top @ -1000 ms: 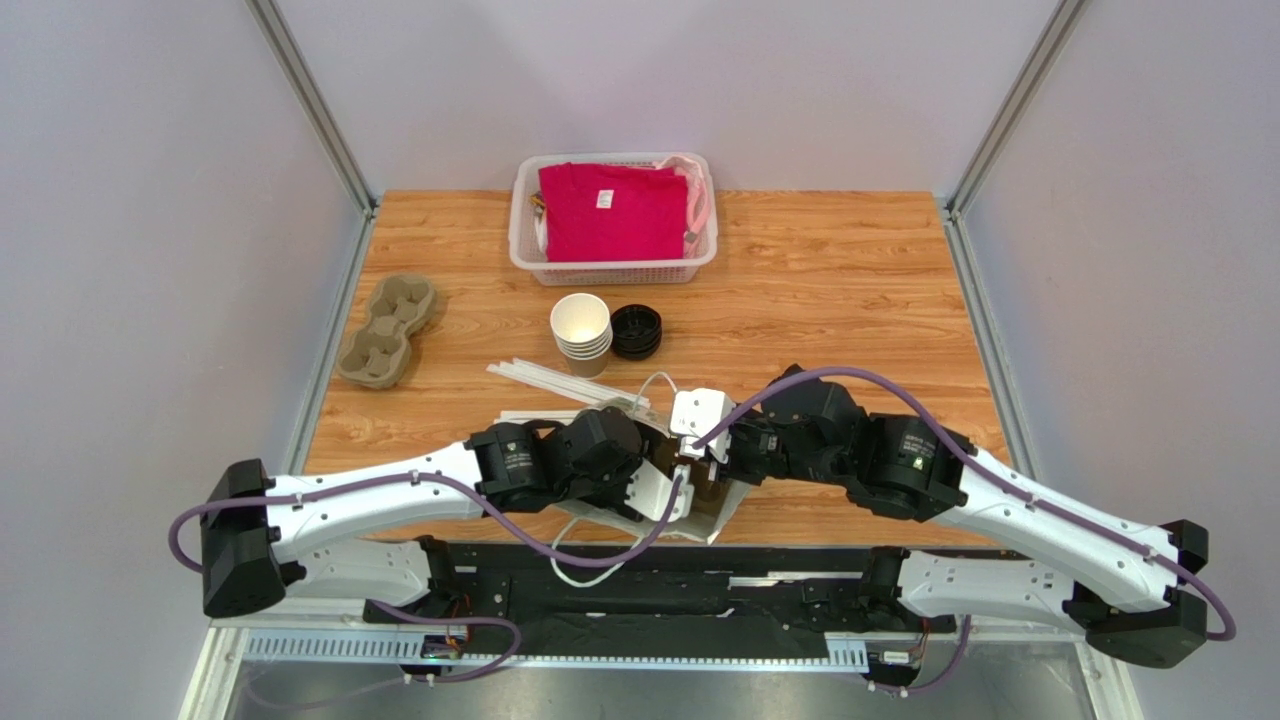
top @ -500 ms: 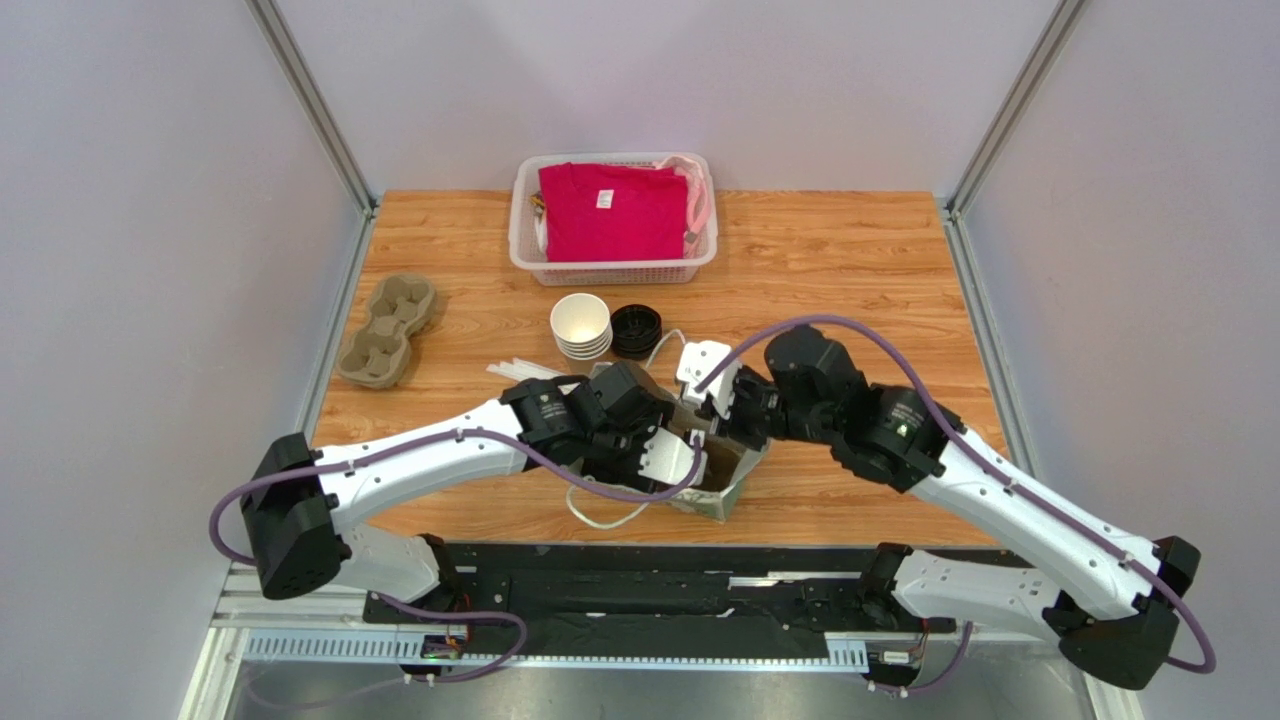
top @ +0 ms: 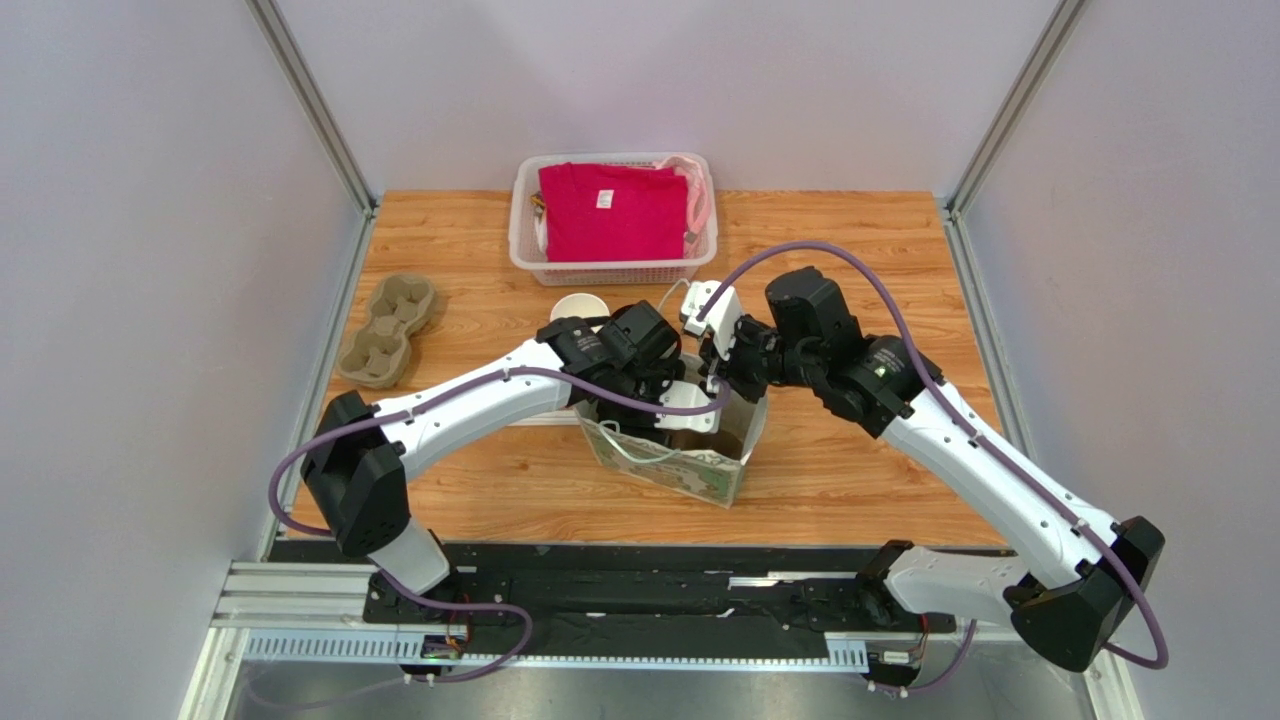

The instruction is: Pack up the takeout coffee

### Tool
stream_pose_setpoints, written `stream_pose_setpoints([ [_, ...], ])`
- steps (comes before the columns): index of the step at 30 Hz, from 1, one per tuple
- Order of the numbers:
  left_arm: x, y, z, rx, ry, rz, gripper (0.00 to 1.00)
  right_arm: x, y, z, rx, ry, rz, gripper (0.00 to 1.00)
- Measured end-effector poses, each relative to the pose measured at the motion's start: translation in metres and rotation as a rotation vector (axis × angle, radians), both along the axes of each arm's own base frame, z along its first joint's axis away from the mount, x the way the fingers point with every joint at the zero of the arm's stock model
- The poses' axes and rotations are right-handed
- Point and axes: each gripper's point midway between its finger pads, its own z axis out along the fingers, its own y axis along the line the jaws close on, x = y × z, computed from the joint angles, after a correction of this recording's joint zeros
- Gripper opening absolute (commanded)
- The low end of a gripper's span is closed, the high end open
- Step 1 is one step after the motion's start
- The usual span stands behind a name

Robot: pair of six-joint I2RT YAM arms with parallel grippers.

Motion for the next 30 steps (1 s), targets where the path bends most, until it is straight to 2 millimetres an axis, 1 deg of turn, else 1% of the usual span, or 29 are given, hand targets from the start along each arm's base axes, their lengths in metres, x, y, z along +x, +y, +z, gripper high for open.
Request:
stream_pose_setpoints([
  [7, 0.004, -0.001, -0.011, 0.009, 0.026, 0.011, 0.00, 0.009, -0.001, -0.004, 0.007, 0.028, 0.003, 0.00],
  [18, 0.013, -0.012, -0.020, -0.019, 0.019, 0.024, 0.01, 0.017, -0.008, -0.005, 0.010, 0.033, -0.015, 0.00],
  [19, 0.014, -0.014, -0.020, -0.026, 0.013, 0.027, 0.03, 0.018, -0.009, -0.005, 0.010, 0.032, -0.018, 0.00],
  [20, 0.016, -0.016, -0.020, -0.032, 0.008, 0.028, 0.09, 0.019, -0.010, -0.005, 0.010, 0.031, -0.022, 0.00],
  [22, 0.019, -0.018, -0.020, -0.042, -0.004, 0.033, 0.14, 0.020, -0.012, -0.004, 0.011, 0.028, -0.025, 0.00],
  [23, 0.019, -0.019, -0.020, -0.044, -0.007, 0.035, 0.19, 0.020, -0.012, -0.004, 0.011, 0.027, -0.027, 0.00],
  [25, 0.020, -0.019, -0.019, -0.046, -0.011, 0.041, 0.21, 0.021, -0.012, -0.004, 0.012, 0.024, -0.028, 0.00],
  [26, 0.020, -0.020, -0.017, -0.048, -0.014, 0.043, 0.24, 0.021, -0.013, -0.004, 0.013, 0.020, -0.027, 0.00],
  [30, 0.021, -0.021, -0.008, -0.054, -0.029, 0.046, 0.30, 0.020, -0.014, -0.004, 0.013, 0.015, -0.027, 0.00],
])
